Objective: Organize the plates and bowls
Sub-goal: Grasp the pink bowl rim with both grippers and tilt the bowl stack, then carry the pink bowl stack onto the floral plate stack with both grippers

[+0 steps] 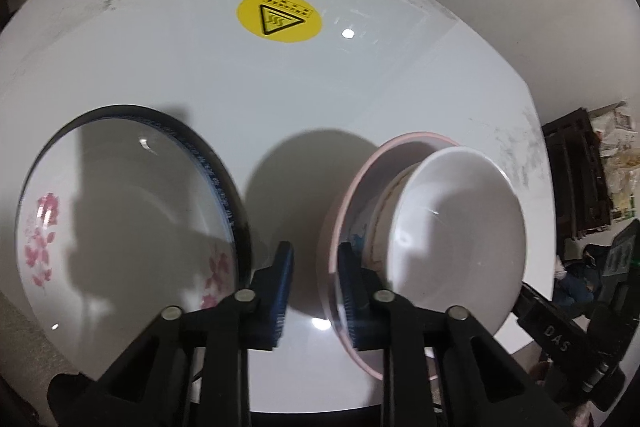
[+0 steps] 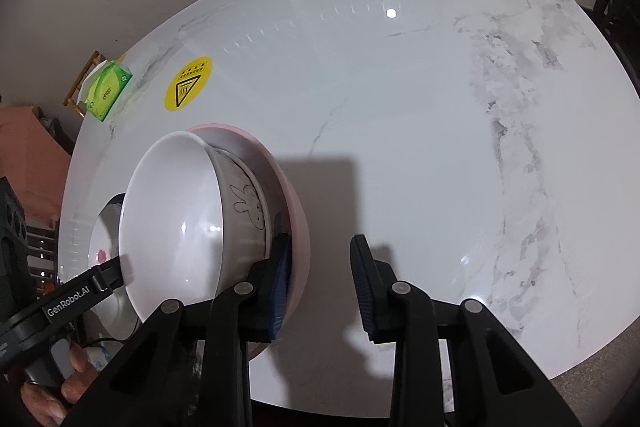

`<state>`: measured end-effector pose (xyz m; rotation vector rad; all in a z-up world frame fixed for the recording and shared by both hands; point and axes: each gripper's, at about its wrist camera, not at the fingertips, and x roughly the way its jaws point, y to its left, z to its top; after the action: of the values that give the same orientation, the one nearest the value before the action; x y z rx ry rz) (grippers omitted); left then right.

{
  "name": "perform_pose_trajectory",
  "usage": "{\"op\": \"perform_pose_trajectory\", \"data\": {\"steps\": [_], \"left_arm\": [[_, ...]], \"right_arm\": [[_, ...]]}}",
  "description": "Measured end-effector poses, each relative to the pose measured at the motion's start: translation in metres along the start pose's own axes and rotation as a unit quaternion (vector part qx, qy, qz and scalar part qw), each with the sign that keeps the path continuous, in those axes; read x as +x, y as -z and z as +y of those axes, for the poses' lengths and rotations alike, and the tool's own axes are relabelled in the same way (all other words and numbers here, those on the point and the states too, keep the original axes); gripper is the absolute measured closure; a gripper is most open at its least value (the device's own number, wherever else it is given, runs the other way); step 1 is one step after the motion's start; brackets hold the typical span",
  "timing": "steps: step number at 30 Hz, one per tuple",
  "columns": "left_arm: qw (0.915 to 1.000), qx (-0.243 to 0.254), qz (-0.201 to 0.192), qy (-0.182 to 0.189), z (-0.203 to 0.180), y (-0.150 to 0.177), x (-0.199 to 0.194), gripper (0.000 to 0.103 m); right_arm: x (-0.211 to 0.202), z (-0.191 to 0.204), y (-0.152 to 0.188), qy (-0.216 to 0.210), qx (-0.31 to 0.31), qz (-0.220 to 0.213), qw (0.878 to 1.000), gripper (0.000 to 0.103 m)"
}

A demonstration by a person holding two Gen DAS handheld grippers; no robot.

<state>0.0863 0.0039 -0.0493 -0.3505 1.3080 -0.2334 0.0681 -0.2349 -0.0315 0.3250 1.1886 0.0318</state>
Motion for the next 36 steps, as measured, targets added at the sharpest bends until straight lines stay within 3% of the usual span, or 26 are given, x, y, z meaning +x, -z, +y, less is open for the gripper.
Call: {"op": "perform_pose_trajectory", "data": {"steps": [6,21,36], "left_arm": [[0.999,-0.027,0.01,0.035,0.014,-0.002,0.003,0.085],[0.9993,-0.024,-0.007,0.027,0.012,0.001,0.0,0.085],[0.9996,-0.011,-0.015,0.02,0.006,0.002,-0.003,0.085]], "right_arm": [[0.0,-0.003,0.0,-0.008,0.004,0.001,1.0,0.074],[0.0,0.0,0.001,-0.014,0.004,-0.005,1.0,0.079],[0.0,0.005,0.001,-0.026,0.006,-0.008,1.0,0.091]]}}
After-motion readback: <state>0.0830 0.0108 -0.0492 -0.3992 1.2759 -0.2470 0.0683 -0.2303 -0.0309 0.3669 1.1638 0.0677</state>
